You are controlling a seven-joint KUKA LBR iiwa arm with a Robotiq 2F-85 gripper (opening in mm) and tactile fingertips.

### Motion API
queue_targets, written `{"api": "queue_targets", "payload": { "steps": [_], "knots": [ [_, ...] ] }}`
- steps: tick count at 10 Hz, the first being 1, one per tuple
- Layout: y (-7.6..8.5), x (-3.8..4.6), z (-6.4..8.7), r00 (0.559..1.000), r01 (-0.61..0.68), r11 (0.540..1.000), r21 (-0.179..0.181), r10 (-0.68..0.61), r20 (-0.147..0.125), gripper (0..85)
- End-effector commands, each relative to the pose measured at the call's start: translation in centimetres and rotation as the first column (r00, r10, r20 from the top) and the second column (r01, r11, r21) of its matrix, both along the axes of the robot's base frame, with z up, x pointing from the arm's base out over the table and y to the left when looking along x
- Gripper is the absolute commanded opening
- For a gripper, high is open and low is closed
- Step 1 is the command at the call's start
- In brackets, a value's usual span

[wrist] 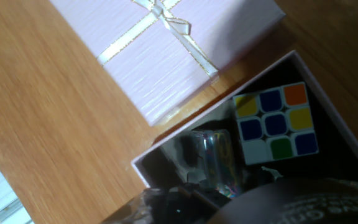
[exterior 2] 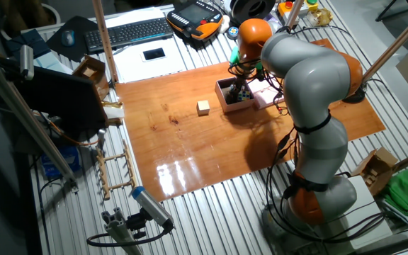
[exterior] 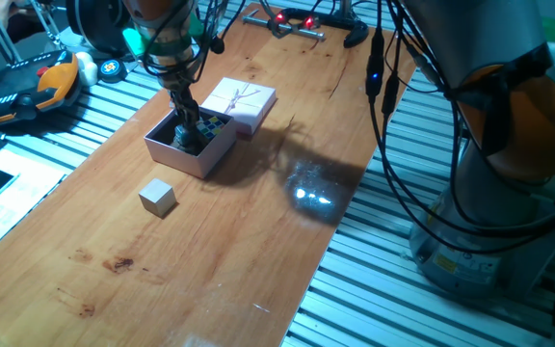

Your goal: Take everything out of the gift box

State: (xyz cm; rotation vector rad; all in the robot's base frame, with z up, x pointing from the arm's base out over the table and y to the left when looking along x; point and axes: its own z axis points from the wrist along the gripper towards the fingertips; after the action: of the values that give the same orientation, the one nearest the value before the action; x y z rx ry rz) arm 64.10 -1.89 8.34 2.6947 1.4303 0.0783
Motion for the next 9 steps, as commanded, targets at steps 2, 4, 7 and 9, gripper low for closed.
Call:
{"api": "queue_targets", "payload": {
  "steps": [2, 4, 7, 9],
  "knots": [
    [-0.09, 0.19, -0.28, 1.000, 0.004, 1.000, 0.005, -0.004, 0.001, 47.0],
    [-0.10, 0.40, -0.48, 1.000, 0.008, 1.000, 0.001, -0.008, 0.009, 47.0],
    [-0.01, 0.65, -0.84, 1.000, 0.013, 1.000, 0.000, -0.013, 0.017, 46.7],
    [0.00, 0.73, -1.02, 1.000, 0.013, 1.000, 0.000, -0.013, 0.018, 46.7]
  ]
}}
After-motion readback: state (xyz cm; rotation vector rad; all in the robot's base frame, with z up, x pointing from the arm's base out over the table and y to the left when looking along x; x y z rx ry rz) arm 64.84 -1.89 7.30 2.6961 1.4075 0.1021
